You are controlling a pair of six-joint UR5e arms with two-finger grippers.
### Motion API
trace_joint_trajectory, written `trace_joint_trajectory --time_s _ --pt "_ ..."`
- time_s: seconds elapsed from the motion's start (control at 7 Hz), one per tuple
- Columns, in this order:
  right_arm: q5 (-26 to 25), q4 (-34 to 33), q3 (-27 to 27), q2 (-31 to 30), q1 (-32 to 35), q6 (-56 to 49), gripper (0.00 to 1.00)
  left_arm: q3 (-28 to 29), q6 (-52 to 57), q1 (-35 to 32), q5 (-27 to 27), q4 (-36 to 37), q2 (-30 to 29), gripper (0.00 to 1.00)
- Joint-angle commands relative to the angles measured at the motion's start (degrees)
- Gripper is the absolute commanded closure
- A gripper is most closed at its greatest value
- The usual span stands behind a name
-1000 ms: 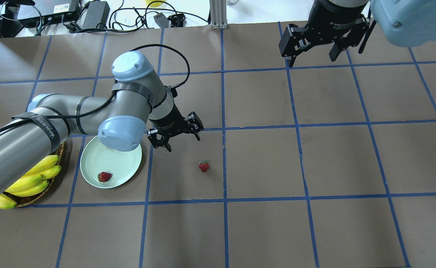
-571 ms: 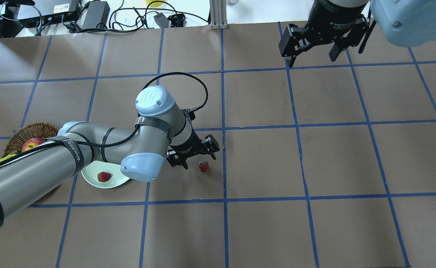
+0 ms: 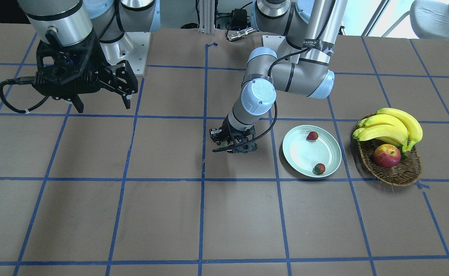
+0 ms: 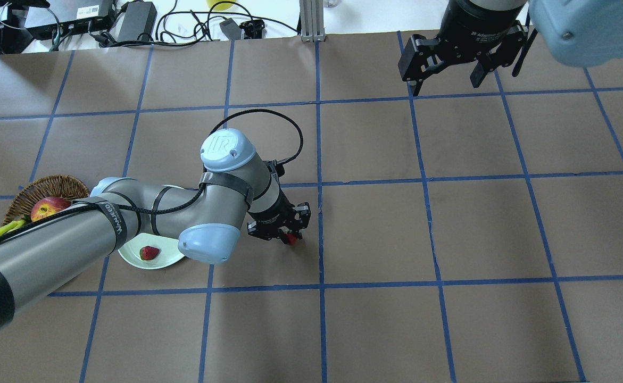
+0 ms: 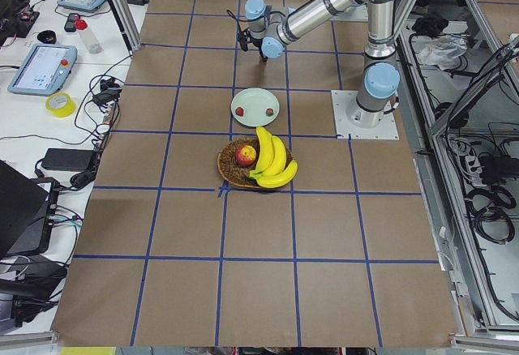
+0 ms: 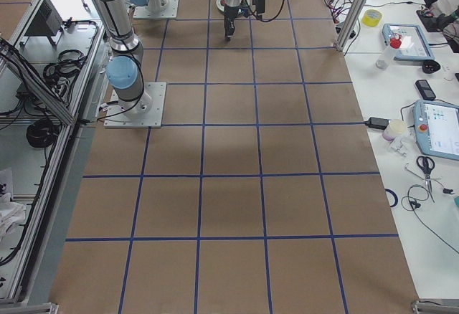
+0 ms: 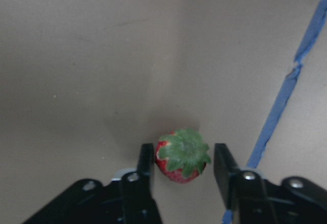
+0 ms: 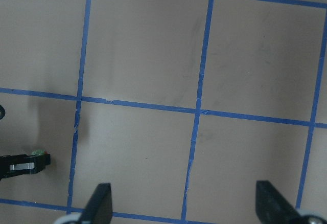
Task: Collect all strawberries into plate
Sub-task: 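Reach the left gripper to the last strawberry and grasp it, then carry the strawberry over the plate and release it with the left gripper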
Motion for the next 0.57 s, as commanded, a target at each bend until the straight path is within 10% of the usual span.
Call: trace_joint_trajectory --time_s 0.0,0.43 --pt "0.00 0.00 0.00 0.00 0.00 0.00 0.00 3.75 0.70 2.60 5.04 -6.33 1.58 1.00" --pt "0.00 0.00 0.00 0.00 0.00 0.00 0.00 9.84 7.29 17.78 8.24 -18.68 3.17 1.00"
